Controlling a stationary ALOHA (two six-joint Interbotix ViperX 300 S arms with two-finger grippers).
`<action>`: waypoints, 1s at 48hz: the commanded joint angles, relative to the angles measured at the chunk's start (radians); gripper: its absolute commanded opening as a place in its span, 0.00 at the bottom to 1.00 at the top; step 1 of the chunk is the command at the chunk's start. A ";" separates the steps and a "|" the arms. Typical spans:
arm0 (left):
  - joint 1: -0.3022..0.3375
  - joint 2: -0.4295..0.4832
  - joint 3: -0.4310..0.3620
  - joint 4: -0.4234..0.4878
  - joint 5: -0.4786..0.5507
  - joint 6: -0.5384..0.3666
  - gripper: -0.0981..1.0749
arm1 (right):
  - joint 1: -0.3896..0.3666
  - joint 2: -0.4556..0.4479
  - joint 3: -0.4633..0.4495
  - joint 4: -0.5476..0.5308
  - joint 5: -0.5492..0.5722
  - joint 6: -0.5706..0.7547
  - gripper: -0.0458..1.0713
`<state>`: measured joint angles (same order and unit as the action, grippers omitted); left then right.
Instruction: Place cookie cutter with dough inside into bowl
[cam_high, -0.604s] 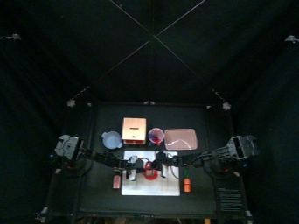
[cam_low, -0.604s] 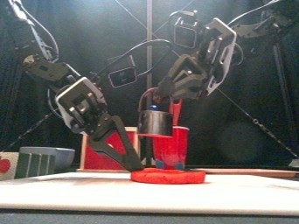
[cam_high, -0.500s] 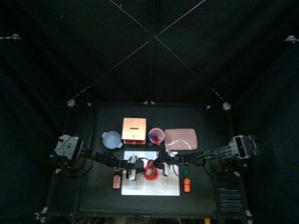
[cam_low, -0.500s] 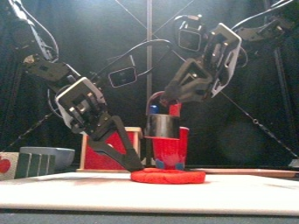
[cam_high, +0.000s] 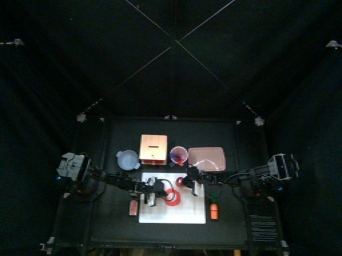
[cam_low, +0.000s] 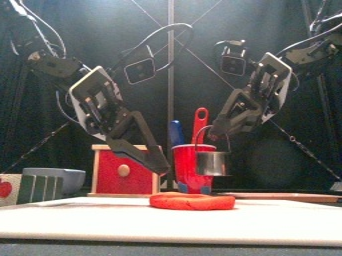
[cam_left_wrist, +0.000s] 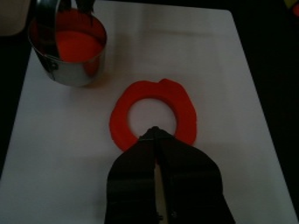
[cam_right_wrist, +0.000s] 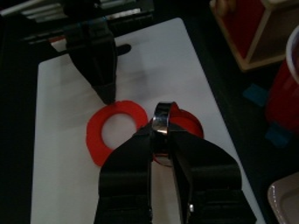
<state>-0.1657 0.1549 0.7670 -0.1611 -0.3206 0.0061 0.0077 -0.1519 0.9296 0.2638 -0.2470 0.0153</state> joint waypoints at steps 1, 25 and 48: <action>0.002 -0.031 -0.015 0.008 -0.005 0.002 0.35 | -0.006 0.003 -0.003 0.006 -0.003 0.000 0.45; 0.006 -0.067 0.071 0.003 -0.005 -0.006 0.37 | -0.006 0.037 0.009 0.015 0.020 0.002 0.46; 0.035 -0.075 0.097 -0.017 -0.005 -0.005 0.50 | -0.014 0.032 0.008 0.029 0.058 0.003 0.66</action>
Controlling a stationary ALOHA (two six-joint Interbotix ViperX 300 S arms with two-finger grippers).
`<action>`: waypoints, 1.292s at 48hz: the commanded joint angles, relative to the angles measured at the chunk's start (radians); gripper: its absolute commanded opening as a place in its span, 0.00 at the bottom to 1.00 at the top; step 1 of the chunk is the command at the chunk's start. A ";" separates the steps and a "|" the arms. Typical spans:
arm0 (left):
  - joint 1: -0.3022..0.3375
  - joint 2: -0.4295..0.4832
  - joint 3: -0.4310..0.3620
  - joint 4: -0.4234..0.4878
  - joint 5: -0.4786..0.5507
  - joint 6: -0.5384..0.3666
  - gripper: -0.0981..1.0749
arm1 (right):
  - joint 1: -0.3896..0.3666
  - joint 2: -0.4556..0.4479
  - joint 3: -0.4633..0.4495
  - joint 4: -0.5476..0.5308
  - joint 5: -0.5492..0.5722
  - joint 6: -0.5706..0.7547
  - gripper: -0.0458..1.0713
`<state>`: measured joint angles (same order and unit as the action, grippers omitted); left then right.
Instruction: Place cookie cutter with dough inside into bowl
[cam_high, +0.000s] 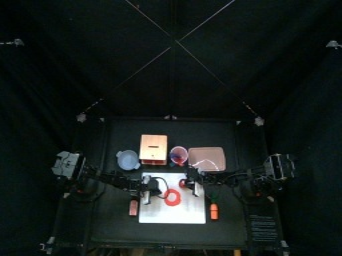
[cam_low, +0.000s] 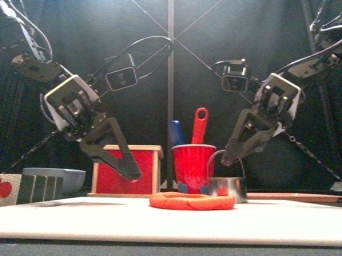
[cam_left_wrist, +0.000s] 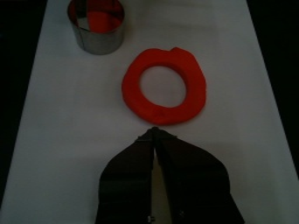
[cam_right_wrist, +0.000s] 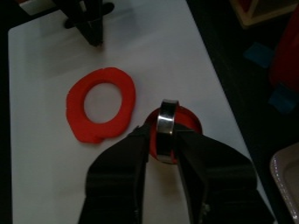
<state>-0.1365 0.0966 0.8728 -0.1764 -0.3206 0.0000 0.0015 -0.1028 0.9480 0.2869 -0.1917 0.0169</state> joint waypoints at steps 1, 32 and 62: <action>0.006 -0.015 -0.009 -0.002 -0.005 0.002 0.50 | -0.011 -0.018 -0.011 0.006 0.006 0.002 0.67; 0.014 -0.014 -0.003 -0.002 -0.008 0.003 0.50 | -0.044 -0.086 -0.015 0.008 0.091 0.002 0.74; 0.015 -0.014 -0.005 -0.003 -0.008 0.002 0.50 | -0.043 -0.089 -0.018 0.002 0.091 0.000 0.74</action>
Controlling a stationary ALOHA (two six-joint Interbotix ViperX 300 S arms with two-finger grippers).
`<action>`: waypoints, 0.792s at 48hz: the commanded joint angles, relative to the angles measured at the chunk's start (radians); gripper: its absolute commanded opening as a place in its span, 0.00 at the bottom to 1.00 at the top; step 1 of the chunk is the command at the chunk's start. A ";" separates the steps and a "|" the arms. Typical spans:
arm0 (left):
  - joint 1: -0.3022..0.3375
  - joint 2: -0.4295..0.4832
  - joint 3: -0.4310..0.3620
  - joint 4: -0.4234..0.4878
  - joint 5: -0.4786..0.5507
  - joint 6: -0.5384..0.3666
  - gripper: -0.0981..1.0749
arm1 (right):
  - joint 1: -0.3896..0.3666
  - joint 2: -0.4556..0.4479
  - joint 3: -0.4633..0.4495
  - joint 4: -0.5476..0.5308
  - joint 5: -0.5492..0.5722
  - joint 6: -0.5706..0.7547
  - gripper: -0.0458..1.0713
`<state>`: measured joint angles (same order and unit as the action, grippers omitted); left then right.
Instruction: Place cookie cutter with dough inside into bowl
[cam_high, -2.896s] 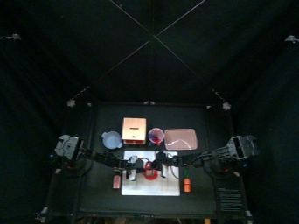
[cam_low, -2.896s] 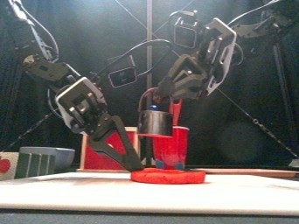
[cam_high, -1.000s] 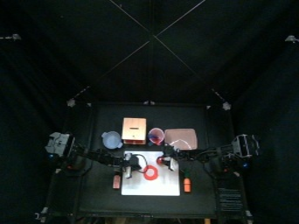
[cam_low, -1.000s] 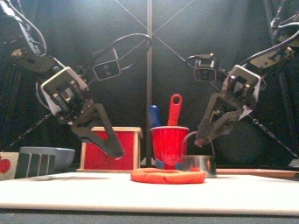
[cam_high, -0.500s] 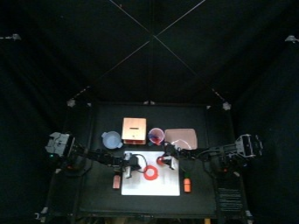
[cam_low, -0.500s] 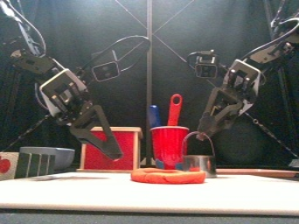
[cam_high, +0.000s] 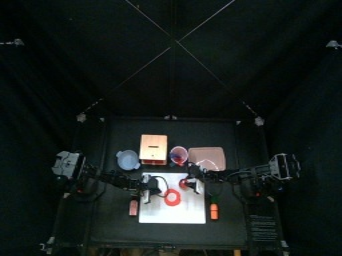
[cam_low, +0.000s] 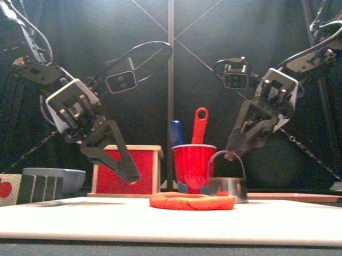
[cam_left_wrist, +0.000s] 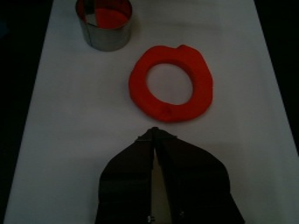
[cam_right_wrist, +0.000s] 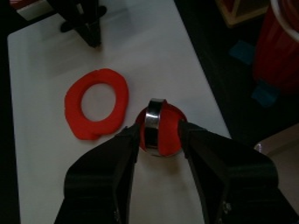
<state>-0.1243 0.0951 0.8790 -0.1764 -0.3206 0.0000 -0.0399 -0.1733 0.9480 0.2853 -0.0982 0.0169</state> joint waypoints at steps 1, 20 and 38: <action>0.003 -0.012 -0.012 -0.003 -0.008 0.002 0.50 | -0.002 -0.018 -0.020 0.003 -0.003 0.000 0.74; 0.003 -0.021 -0.017 -0.002 -0.005 0.002 0.50 | 0.000 -0.025 -0.023 0.005 0.005 0.002 0.74; 0.003 -0.032 -0.015 -0.003 -0.005 0.000 0.50 | 0.003 0.002 -0.035 -0.003 0.005 0.000 0.70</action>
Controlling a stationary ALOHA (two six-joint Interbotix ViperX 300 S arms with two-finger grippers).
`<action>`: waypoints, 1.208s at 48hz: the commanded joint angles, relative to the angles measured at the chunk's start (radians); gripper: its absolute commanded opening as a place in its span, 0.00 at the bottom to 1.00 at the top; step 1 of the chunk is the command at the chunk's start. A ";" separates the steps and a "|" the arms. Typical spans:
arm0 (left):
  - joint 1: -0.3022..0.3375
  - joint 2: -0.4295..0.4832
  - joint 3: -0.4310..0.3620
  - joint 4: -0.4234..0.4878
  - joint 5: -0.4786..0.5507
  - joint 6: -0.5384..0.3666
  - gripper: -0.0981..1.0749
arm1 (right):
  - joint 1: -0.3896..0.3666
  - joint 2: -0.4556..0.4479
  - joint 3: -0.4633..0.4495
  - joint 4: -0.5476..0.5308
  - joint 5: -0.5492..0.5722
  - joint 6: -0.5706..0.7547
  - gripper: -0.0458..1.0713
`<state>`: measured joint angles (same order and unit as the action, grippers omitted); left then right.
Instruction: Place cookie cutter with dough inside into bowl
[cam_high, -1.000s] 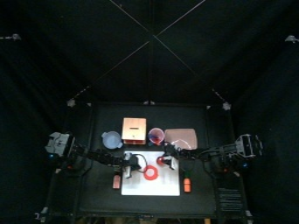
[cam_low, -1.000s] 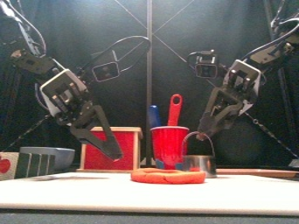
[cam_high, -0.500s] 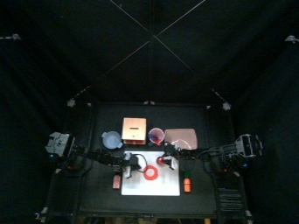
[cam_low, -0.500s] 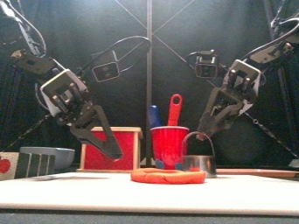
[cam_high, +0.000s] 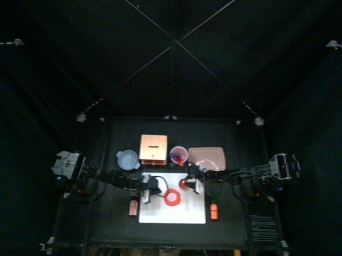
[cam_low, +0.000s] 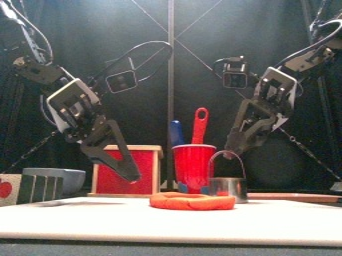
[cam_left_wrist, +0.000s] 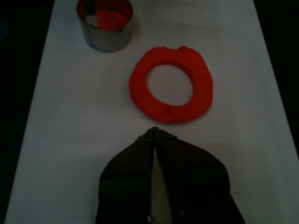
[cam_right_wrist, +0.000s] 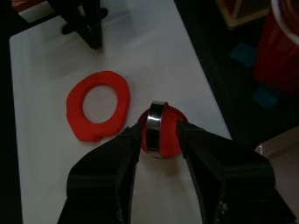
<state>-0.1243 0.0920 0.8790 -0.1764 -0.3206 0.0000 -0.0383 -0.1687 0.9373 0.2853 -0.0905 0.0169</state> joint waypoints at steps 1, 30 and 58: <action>0.003 -0.031 -0.014 -0.003 -0.005 0.000 0.50 | 0.002 -0.002 -0.026 -0.005 -0.003 0.000 0.69; 0.000 -0.115 0.080 -0.035 -0.012 -0.002 0.50 | -0.002 0.028 -0.153 -0.060 0.032 -0.002 0.51; -0.071 -0.400 0.321 -0.115 -0.055 -0.003 0.50 | -0.077 0.318 -0.680 -0.170 0.078 -0.002 0.51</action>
<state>-0.1703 -0.2669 1.1873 -0.2884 -0.3712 -0.0031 -0.0982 0.1319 0.3513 0.1181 -0.0138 0.0169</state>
